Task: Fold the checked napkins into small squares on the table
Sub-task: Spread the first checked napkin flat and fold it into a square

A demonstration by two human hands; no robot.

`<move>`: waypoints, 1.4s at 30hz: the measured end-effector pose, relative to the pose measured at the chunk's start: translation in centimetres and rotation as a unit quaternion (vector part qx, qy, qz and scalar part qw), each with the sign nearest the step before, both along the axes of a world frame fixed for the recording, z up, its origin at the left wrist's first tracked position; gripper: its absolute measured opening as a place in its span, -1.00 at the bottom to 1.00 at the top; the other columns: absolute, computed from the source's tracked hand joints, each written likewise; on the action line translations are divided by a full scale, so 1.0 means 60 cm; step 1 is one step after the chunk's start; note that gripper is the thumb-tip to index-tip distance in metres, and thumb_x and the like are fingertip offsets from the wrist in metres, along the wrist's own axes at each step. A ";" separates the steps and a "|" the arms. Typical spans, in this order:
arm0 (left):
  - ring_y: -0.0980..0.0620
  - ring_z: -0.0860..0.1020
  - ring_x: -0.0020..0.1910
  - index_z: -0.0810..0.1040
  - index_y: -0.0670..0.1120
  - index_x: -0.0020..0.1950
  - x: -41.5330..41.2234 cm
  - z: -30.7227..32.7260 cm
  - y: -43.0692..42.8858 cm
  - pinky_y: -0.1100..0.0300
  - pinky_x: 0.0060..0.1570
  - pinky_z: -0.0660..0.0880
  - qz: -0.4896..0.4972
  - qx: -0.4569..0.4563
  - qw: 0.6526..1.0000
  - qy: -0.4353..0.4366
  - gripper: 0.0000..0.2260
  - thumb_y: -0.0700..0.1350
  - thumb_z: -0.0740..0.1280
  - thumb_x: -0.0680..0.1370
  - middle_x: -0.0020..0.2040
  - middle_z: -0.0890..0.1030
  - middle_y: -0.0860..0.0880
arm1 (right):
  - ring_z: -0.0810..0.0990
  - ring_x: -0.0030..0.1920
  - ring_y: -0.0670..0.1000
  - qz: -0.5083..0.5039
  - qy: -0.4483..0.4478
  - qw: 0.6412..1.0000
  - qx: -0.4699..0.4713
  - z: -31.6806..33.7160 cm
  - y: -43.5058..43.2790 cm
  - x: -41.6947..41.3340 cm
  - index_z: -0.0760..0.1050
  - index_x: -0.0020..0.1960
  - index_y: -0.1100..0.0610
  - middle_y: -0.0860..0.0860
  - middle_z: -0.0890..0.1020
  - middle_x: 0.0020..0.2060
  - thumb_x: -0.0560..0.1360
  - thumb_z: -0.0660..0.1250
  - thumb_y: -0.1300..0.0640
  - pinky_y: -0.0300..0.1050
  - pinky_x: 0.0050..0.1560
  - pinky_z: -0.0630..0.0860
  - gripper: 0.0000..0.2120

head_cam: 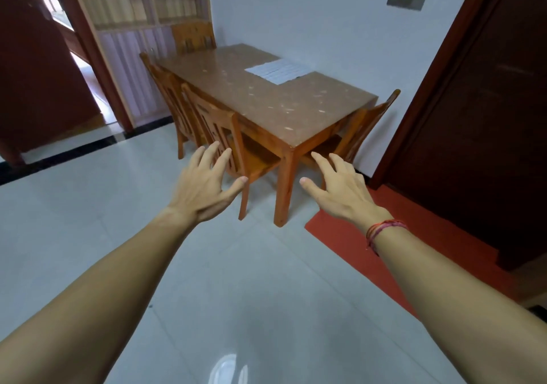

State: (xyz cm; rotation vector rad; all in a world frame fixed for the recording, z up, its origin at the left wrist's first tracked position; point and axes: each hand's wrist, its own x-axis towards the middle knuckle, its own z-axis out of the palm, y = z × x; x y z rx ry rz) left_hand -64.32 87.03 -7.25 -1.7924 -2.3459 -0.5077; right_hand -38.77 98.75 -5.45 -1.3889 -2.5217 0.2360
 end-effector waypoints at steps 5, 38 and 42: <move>-0.17 0.07 0.53 0.15 -0.02 0.54 -0.066 -0.014 0.118 -0.13 0.45 0.17 0.004 -0.018 1.000 -0.007 -0.25 0.43 -0.07 0.51 0.56 0.13 -0.11 | 0.10 0.50 0.16 -0.001 0.003 1.000 -0.003 -0.014 0.117 -0.069 0.02 0.51 -0.17 0.11 0.14 0.51 0.50 0.01 -0.37 0.24 0.41 0.14 -0.36; -0.15 0.07 0.52 0.14 0.03 0.55 -0.527 -0.037 0.891 -0.12 0.41 0.17 -0.022 -0.042 0.999 0.007 -0.32 0.39 -0.02 0.54 0.56 0.12 -0.08 | 0.17 0.46 0.19 -0.038 -0.018 0.998 -0.055 -0.064 0.880 -0.524 0.02 0.47 -0.24 0.10 0.17 0.49 0.46 -0.01 -0.41 0.26 0.39 0.18 -0.37; -0.15 0.05 0.53 0.11 0.04 0.55 -0.580 -0.043 0.965 -0.11 0.43 0.13 -0.034 -0.063 0.997 0.009 -0.31 0.40 -0.06 0.53 0.57 0.09 -0.06 | 0.22 0.44 0.18 -0.053 -0.016 0.998 -0.044 -0.064 0.943 -0.568 0.05 0.48 -0.18 0.08 0.21 0.47 0.47 0.02 -0.38 0.21 0.38 0.23 -0.36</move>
